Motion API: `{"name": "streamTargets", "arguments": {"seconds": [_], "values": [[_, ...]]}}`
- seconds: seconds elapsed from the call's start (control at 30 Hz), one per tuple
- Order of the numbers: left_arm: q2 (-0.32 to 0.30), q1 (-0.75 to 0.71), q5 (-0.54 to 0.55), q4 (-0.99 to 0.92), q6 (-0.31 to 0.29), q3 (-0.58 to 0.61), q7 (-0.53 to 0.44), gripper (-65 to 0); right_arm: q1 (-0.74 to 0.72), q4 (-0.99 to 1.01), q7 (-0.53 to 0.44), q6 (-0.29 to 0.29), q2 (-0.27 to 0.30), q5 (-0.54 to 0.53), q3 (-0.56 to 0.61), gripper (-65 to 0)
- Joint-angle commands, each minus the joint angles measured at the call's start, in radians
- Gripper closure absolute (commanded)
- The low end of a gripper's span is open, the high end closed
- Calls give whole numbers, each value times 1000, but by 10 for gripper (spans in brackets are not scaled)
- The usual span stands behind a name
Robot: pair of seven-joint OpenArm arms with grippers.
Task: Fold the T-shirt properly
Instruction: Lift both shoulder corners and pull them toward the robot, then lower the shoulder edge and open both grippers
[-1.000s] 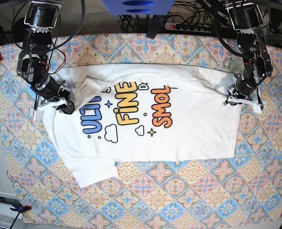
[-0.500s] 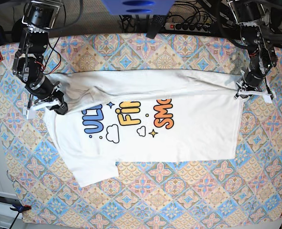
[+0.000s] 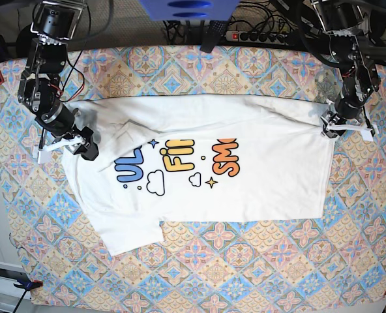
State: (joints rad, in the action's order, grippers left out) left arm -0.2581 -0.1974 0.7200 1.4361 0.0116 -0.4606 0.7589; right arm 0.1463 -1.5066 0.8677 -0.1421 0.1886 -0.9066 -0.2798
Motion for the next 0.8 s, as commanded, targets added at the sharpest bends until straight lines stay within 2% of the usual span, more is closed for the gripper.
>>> {"name": "streamTargets", "arguments": {"seconds": [0.0,0.1,0.2,0.33,0.43,0.53,0.77], "values": [[-19,9,11,19,-6,-7,-11,-306,9,-33,-11,-11,15,-19,-8,-292],[-22,0,13,41,-8,-14,-11,-438,51,-85,-11,-11,16,-19,-23,-292],[-23,-69,36,133,-8,-14,-11,-512,117,-134,-9,-11,16,-19,-72,-292],[-23,-185,85,276,-8,-14,27,-516,217,-165,-8,-11,16,-19,-92,-292],[-23,-219,89,291,-8,-23,80,-516,273,-165,-9,-11,16,-19,-115,-292],[-14,-231,86,252,-8,-60,81,-516,304,-162,-9,-11,16,-19,-131,-292],[-22,-159,88,64,-8,-57,81,-516,319,-154,-9,-11,16,-19,-129,-291]]}}
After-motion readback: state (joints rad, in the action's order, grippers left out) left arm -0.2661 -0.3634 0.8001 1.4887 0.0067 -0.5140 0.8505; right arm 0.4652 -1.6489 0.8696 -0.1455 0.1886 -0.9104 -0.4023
